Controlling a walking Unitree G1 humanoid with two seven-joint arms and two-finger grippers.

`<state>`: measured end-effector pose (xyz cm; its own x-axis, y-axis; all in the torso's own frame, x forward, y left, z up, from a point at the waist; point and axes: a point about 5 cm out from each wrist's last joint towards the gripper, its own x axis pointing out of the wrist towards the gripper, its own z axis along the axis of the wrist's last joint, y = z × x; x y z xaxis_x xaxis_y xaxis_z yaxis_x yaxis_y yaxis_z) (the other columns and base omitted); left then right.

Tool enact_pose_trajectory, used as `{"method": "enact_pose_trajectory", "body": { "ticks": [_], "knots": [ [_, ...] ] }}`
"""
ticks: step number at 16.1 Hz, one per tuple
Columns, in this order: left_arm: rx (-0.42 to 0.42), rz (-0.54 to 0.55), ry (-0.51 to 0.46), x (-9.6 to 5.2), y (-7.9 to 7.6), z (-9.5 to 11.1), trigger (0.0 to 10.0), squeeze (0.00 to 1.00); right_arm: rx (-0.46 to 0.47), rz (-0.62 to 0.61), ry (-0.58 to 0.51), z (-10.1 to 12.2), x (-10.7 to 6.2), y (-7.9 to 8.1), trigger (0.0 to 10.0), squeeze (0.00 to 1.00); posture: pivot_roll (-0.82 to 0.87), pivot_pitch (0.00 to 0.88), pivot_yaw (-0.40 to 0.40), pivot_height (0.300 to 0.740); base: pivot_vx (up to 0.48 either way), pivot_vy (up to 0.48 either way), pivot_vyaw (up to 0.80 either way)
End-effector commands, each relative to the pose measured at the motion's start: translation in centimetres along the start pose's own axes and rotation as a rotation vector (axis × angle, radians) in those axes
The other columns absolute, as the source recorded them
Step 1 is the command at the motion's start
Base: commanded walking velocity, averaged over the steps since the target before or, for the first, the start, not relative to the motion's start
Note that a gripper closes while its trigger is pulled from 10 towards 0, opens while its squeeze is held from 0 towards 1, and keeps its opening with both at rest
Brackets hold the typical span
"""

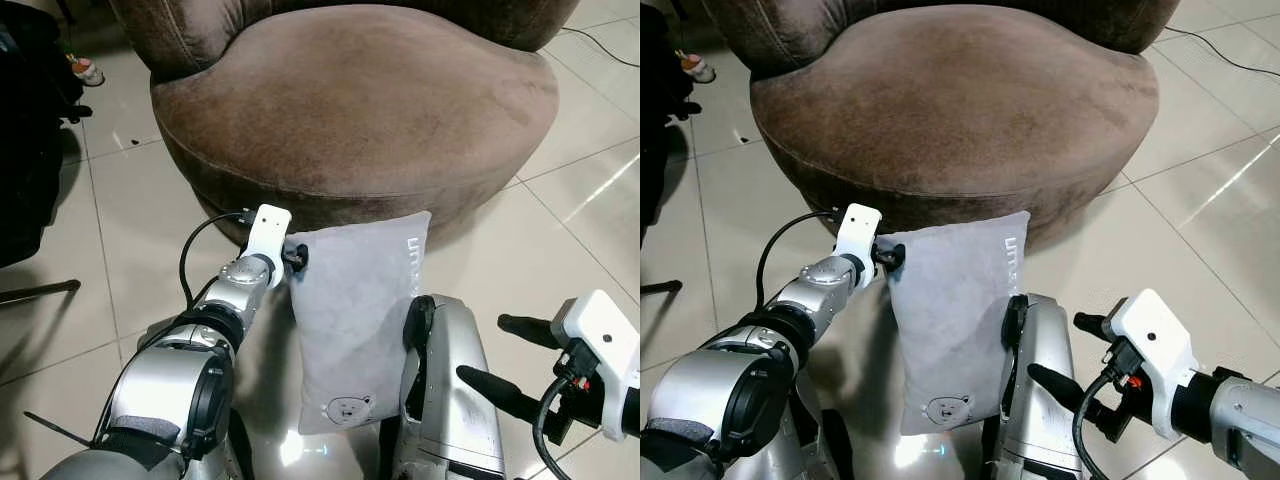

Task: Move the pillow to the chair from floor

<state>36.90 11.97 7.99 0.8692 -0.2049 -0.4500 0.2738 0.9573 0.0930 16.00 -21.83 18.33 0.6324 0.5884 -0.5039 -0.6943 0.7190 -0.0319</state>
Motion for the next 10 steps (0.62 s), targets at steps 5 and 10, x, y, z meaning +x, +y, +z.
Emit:
{"method": "enact_pose_trajectory", "body": {
  "ticks": [5,10],
  "knots": [
    [-0.022,-0.094,0.082,-0.1,-0.7,-1.4,10.0,0.56,-0.011,0.017,-0.017,0.8,-0.8,0.4,10.0,0.0,-0.56,0.153,-0.01,0.386,0.0,0.0,0.0],
    [0.063,-0.098,0.11,-0.1,-0.8,-1.7,10.0,0.0,-0.023,0.015,-0.025,1.5,-1.6,0.6,10.0,0.0,-0.6,0.172,-0.014,0.386,0.0,0.0,0.0]
  ]
}}
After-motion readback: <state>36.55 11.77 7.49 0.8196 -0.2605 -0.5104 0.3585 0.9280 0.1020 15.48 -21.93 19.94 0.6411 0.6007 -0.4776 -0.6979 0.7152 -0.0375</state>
